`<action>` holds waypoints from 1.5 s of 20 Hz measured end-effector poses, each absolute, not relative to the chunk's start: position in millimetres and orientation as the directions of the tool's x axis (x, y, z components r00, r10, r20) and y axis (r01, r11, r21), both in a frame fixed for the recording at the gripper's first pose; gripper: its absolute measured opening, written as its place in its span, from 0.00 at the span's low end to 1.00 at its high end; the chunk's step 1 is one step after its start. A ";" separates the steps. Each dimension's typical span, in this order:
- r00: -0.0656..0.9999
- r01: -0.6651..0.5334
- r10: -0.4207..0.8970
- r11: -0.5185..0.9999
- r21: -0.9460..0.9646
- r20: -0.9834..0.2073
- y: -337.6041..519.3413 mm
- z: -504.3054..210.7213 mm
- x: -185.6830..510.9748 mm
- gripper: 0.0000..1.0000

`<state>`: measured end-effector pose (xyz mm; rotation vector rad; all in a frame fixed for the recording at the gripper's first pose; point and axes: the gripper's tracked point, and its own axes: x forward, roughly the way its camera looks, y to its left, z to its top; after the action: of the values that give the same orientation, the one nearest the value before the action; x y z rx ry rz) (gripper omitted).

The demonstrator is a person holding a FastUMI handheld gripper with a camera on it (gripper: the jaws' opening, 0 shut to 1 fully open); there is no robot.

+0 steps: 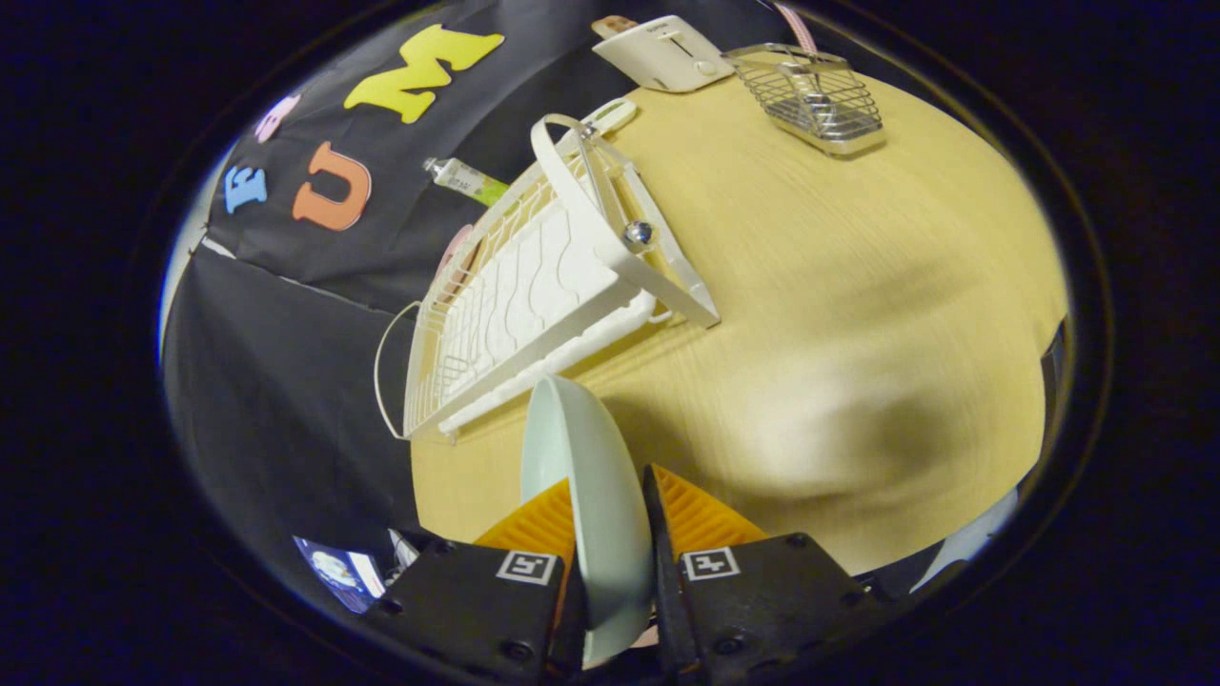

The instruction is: Take the plate from the dish rack, then take the spoon from the basket and place it into the plate.

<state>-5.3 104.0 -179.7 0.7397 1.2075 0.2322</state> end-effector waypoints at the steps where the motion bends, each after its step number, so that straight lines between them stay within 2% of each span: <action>1: 0.374 0.217 0.521 0.755 0.619 -0.767 100.7 -181.3 -2.5 0.36; 4: 0.400 0.210 0.496 0.769 0.604 -0.771 91.3 -179.1 5.5 0.53; 7: 0.427 0.186 0.493 0.773 0.607 -0.758 85.5 -170.0 11.3 0.59; 13: 0.545 0.048 0.394 0.866 0.497 -0.740 63.5 -143.3 11.7 0.86; 18: 0.717 -0.027 0.228 0.953 0.301 -0.658 17.5 -107.2 12.4 0.92; 23: 0.899 0.015 0.001 0.999 0.034 -0.438 -60.4 -60.9 31.3 0.92; 26: 0.939 0.052 -0.062 0.998 -0.040 -0.338 -92.8 -43.5 43.8 0.93; 30: 0.953 0.054 -0.057 0.998 -0.019 -0.298 -128.8 -38.8 74.6 0.93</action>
<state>74.6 -128.8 -38.8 -0.0106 0.3031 -0.0561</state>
